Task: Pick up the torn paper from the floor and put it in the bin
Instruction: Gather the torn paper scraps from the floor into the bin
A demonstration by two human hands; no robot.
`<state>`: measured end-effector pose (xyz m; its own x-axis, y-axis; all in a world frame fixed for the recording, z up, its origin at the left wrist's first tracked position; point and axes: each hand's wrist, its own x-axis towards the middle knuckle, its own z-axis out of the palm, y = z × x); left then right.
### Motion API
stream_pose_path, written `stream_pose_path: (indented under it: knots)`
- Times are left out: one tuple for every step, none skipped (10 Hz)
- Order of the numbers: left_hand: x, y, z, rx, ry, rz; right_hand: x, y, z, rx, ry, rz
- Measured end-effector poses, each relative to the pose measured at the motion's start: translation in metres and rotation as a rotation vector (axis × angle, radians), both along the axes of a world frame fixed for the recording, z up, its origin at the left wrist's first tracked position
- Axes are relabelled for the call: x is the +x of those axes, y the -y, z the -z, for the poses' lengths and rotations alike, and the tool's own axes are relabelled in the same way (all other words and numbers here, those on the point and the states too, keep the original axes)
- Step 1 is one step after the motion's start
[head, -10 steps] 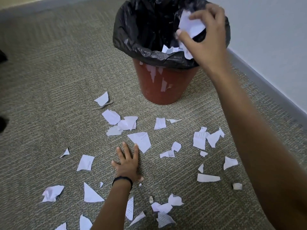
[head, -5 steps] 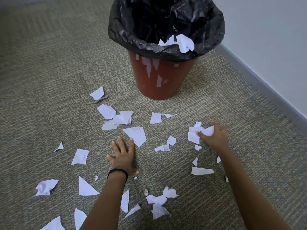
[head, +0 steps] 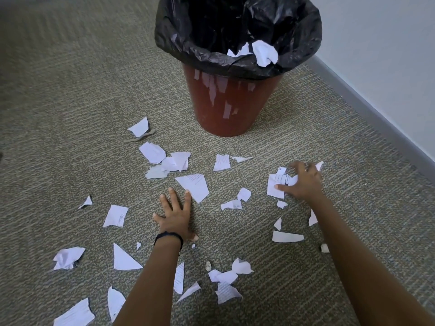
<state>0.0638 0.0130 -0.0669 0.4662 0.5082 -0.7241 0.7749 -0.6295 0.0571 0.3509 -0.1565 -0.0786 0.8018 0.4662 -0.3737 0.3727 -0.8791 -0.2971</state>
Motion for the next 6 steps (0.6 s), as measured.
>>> stream_pose_path:
  knots:
    - [-0.001,0.000,0.000,-0.002,0.001,0.003,-0.003,-0.001,-0.001,0.025,0.034,-0.163]
    - [0.001,0.000,0.001,-0.001,0.010,0.000,-0.013,-0.007,0.000,0.024,0.027,-0.232]
    - [0.000,0.000,0.000,-0.008,0.005,-0.005,-0.021,-0.014,0.002,0.004,-0.002,-0.237]
    - [0.002,-0.001,0.001,-0.017,0.003,-0.015,-0.028,-0.018,0.004,-0.034,-0.007,-0.258]
    - [0.008,-0.004,0.000,-0.010,-0.027,-0.002,-0.036,-0.017,0.004,-0.006,-0.053,-0.273]
    - [0.018,-0.014,-0.004,-0.038,0.002,-0.058,-0.041,-0.021,-0.007,-0.026,-0.173,-0.269]
